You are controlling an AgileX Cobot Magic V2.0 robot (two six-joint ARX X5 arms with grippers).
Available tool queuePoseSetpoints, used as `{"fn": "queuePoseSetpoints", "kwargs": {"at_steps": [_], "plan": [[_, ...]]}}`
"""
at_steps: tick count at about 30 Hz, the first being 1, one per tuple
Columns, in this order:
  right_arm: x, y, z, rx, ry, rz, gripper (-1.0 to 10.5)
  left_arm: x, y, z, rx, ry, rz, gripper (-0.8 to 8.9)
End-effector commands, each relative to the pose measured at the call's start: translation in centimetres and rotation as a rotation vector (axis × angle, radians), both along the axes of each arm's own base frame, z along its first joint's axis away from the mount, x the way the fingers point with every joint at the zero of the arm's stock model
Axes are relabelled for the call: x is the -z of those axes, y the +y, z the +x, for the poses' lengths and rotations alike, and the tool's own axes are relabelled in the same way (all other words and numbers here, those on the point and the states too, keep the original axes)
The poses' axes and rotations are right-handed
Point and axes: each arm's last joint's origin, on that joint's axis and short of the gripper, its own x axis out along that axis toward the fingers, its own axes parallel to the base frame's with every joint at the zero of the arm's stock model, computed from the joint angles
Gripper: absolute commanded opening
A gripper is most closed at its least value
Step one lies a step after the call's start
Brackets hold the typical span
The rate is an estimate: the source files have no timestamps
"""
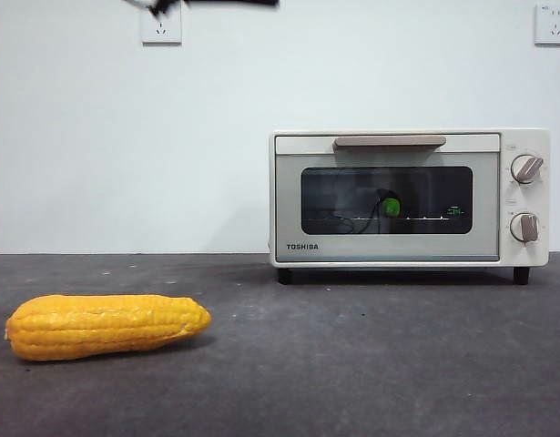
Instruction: Take the eggplant from the table,put the eggplant in the oven
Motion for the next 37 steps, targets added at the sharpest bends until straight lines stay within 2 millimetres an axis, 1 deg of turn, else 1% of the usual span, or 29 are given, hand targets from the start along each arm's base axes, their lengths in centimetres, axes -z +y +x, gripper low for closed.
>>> {"fn": "queuePoseSetpoints", "kwargs": {"at_steps": [1,5,11,16,20,24,37], "plan": [[0.2,-0.1,-0.4,0.008,-0.001,-0.023,0.0,-1.4,0.5,-2.4,0.001,-0.027,0.032,-0.06],[0.2,-0.1,-0.4,0.007,-0.002,-0.026,0.0,-3.2,1.7,-6.1,0.027,-0.034,0.052,-0.06],[0.2,-0.1,-0.4,0.007,-0.001,-0.026,0.0,-5.0,3.5,-10.7,0.069,-0.041,0.049,-0.06],[0.2,-0.1,-0.3,0.007,-0.001,-0.026,0.0,-6.1,4.9,-13.2,0.050,-0.085,0.035,-0.07],[0.2,-0.1,-0.3,0.008,-0.001,-0.026,0.0,-6.7,5.8,-14.4,0.032,-0.119,0.017,-0.06],[0.2,-0.1,-0.3,0.017,-0.001,-0.029,0.0,-7.0,6.2,-14.9,0.031,-0.135,0.006,-0.06],[0.2,-0.1,-0.3,0.017,-0.001,-0.029,0.0,-7.1,6.3,-14.9,0.031,-0.138,0.004,-0.05]]}}
